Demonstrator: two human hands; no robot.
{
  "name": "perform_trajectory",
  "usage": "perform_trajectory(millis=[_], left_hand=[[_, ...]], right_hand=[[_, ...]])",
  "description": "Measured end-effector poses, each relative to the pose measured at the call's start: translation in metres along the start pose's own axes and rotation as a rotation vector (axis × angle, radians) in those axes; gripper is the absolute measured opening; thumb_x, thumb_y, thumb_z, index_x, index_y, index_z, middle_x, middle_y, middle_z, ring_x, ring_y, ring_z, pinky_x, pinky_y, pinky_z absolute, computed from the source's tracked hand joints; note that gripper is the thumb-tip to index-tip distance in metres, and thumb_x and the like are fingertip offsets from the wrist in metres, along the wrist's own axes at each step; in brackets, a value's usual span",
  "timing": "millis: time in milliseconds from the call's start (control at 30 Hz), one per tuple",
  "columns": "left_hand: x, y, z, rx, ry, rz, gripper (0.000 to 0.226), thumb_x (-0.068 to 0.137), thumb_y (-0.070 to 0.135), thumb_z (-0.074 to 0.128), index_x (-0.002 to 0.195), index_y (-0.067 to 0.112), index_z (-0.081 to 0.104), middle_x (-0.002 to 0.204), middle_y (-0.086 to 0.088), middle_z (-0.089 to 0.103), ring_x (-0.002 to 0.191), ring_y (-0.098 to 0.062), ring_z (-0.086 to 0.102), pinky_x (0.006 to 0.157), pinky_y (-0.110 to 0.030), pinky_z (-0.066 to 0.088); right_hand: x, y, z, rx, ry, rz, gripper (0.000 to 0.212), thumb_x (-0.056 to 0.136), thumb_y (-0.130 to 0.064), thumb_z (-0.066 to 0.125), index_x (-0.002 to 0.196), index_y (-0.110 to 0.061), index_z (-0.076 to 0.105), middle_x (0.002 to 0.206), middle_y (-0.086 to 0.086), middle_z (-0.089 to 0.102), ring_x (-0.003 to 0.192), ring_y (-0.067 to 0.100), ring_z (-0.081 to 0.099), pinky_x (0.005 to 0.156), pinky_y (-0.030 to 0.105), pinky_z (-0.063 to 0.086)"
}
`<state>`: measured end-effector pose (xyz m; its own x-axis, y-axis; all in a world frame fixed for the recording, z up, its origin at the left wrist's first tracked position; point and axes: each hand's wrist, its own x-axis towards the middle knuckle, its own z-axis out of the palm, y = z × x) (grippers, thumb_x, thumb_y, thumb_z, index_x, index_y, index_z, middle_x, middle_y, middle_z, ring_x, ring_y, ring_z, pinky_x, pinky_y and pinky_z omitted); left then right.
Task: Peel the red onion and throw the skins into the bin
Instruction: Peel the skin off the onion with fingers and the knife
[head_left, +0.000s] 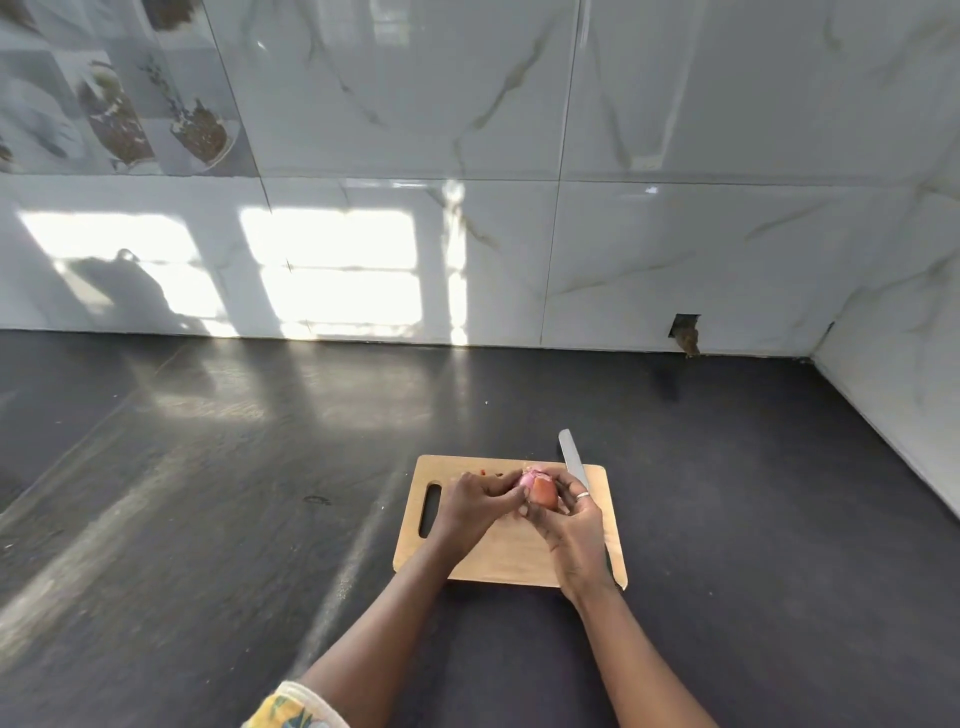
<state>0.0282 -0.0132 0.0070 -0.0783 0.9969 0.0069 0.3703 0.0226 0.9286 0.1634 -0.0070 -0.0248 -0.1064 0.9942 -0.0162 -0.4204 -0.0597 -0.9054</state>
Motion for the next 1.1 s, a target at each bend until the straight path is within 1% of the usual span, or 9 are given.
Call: perform_trajectory(millis=[133,233,300,433,567,667,767,900,1100], left_hand=[[0.000,-0.002,0.002,0.028,0.011,-0.008,0.020,0.077,0.030,0.066,0.090,0.017,0.074,0.082,0.014,0.061,0.073,-0.006,0.051,0.066,-0.029,0.040],[-0.002,-0.004,0.002,0.043,0.048,0.013,0.017,0.077,0.022,0.063,0.076,0.010,0.074,0.089,0.007,0.070,0.068,-0.010,0.054,0.059,-0.036,0.045],[-0.003,-0.001,0.001,0.059,0.073,0.044,0.015,0.079,0.009,0.062,0.087,0.006,0.074,0.099,0.000,0.071,0.071,-0.007,0.057,0.066,-0.038,0.052],[-0.003,0.001,0.000,0.003,0.138,0.039,0.025,0.079,0.003,0.061,0.099,0.012,0.072,0.091,-0.002,0.074,0.075,0.001,0.063,0.077,-0.022,0.053],[-0.003,-0.003,-0.005,-0.155,0.196,-0.025,0.016,0.079,0.016,0.065,0.083,0.029,0.074,0.078,0.005,0.075,0.079,-0.013,0.070,0.080,-0.041,0.057],[-0.005,0.001,-0.008,-0.132,0.140,0.002,0.006,0.073,0.024,0.076,0.078,0.025,0.076,0.076,0.006,0.074,0.075,-0.008,0.069,0.077,-0.032,0.057],[-0.005,0.003,-0.007,-0.106,0.102,0.037,0.013,0.069,0.020,0.079,0.082,0.019,0.076,0.079,0.004,0.074,0.075,-0.006,0.069,0.074,-0.024,0.056],[-0.002,0.002,-0.003,-0.123,0.115,-0.014,0.012,0.070,0.003,0.075,0.081,0.006,0.073,0.079,0.004,0.072,0.072,0.002,0.065,0.074,-0.016,0.051],[0.000,0.002,0.000,-0.037,0.118,-0.022,0.006,0.079,0.002,0.066,0.083,0.005,0.070,0.070,0.009,0.065,0.057,0.013,0.055,0.059,-0.003,0.040]], right_hand=[[0.000,0.001,0.001,-0.038,0.006,-0.026,0.059,0.054,-0.009,0.089,0.106,-0.001,0.061,0.100,0.011,0.068,0.096,0.023,0.064,0.082,0.034,0.056],[0.000,0.001,0.000,-0.057,-0.003,-0.031,0.058,0.054,-0.004,0.088,0.106,-0.002,0.061,0.103,0.013,0.067,0.097,0.022,0.064,0.081,0.030,0.055],[0.000,0.001,-0.001,-0.063,-0.006,-0.033,0.058,0.054,-0.004,0.086,0.107,-0.003,0.061,0.105,0.014,0.067,0.097,0.022,0.063,0.083,0.031,0.054],[-0.001,0.000,0.002,-0.056,0.001,-0.016,0.060,0.054,-0.001,0.087,0.107,-0.003,0.061,0.101,0.013,0.066,0.093,0.021,0.063,0.078,0.029,0.055],[0.000,-0.001,0.004,-0.049,0.033,-0.016,0.058,0.051,-0.004,0.089,0.103,-0.008,0.064,0.100,0.015,0.067,0.090,0.022,0.064,0.075,0.028,0.054],[0.001,-0.001,0.004,-0.064,0.047,-0.022,0.055,0.051,-0.003,0.089,0.099,-0.012,0.065,0.098,0.011,0.069,0.090,0.021,0.064,0.078,0.031,0.054],[0.001,-0.002,0.007,-0.059,0.055,-0.038,0.049,0.057,0.008,0.082,0.097,-0.013,0.063,0.096,0.008,0.068,0.088,0.019,0.064,0.073,0.028,0.055],[0.001,-0.002,0.008,-0.094,0.072,-0.070,0.051,0.056,0.013,0.081,0.094,-0.016,0.063,0.098,0.009,0.066,0.086,0.019,0.063,0.070,0.027,0.055],[0.001,-0.001,0.006,-0.105,0.067,-0.063,0.052,0.054,0.009,0.084,0.092,-0.020,0.065,0.099,0.010,0.066,0.087,0.020,0.064,0.073,0.033,0.055]])
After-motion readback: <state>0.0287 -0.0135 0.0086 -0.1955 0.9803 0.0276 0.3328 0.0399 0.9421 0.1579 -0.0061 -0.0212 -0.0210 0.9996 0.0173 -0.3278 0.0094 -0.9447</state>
